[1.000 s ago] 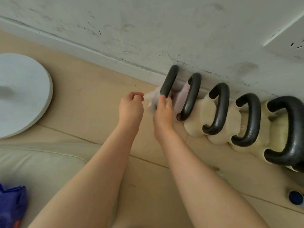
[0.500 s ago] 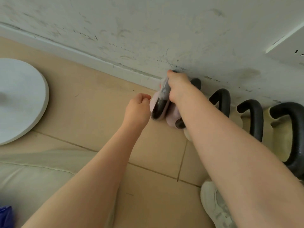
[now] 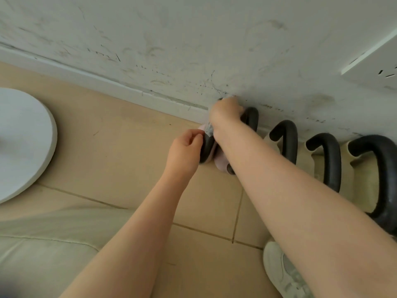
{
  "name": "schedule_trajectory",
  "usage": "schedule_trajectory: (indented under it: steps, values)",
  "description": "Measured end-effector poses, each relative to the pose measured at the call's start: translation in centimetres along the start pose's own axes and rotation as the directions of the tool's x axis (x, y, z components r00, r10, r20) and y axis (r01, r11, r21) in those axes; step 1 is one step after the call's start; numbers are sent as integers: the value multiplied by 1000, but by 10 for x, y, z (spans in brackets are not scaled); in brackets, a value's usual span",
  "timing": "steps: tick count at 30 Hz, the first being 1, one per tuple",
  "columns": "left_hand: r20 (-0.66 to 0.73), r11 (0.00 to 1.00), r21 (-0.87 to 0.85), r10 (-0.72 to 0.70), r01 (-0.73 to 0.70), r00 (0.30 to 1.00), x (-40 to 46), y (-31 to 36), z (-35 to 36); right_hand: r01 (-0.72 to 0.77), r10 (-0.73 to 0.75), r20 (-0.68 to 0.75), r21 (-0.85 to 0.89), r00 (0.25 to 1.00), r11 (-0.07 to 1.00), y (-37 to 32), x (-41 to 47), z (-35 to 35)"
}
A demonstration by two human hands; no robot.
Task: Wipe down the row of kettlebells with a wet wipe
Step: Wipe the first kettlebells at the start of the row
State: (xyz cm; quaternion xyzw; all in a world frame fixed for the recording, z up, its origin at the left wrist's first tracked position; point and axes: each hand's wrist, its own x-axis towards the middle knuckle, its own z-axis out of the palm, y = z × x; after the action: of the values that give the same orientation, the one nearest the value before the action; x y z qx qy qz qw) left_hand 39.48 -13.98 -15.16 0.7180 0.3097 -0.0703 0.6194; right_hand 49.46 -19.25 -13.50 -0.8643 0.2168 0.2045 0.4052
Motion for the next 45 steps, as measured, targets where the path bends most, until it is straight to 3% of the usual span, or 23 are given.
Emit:
schedule_trajectory:
  steps: [1,3,7,12,16,18,21,23,24,25,27,28,30,35,38,41,43,45]
  values:
    - [-2,1000,8,19,-19,1000,-1,-1,1,136,-147,-78,-130,986,982,7,-2,6]
    - [-16,999,14,37,-37,999,-1,-2,0,352,-385,-105,-245,917,903,22,-7,14]
    - [-8,1000,5,16,-16,1000,-3,-2,-4,541,-607,6,-458,795,705,40,-3,10]
    - [-35,999,-40,-12,11,999,-6,-1,-11,706,-697,312,-592,646,389,50,-7,0]
    - [-62,997,-81,-18,13,998,-8,-3,-17,679,-720,218,-584,659,444,44,-4,-6]
    - [-69,996,-89,-10,4,998,-9,-2,-20,677,-725,253,-632,641,378,51,-14,3]
    - [-84,994,-104,-25,16,996,-12,2,-21,771,-796,365,-608,483,188,75,-37,12]
    - [-108,995,-98,-38,27,993,-16,5,-21,813,-767,469,-571,437,114,82,-46,9]
    - [-119,994,-103,-41,28,992,-18,7,-21,842,-757,490,-520,433,145,82,-48,7]
    - [-128,993,-117,-38,22,991,-22,8,-21,870,-769,460,-429,443,245,81,-51,3]
    - [-140,990,-140,-17,-3,990,-29,13,-20,834,-790,268,-194,551,516,77,-64,-10]
    - [-143,989,-145,-6,-15,990,-33,14,-19,791,-775,157,-112,612,602,77,-71,-18]
    - [-133,989,-148,4,-24,991,-44,19,-18,721,-720,47,-78,693,689,83,-81,-36]
    - [41,997,-75,-27,30,999,-64,39,-10,456,-460,28,90,887,885,91,-102,-87]
    - [161,999,28,-28,23,987,-65,43,3,292,-279,-96,192,956,937,96,-100,-101]
    - [221,990,139,-17,-14,975,-60,33,18,169,-64,-262,401,963,900,104,-93,-90]
    - [238,989,151,-46,10,970,-61,27,29,146,36,-327,512,944,846,110,-93,-81]
    - [205,991,128,-64,38,977,-61,22,39,181,41,-377,535,925,825,114,-93,-76]
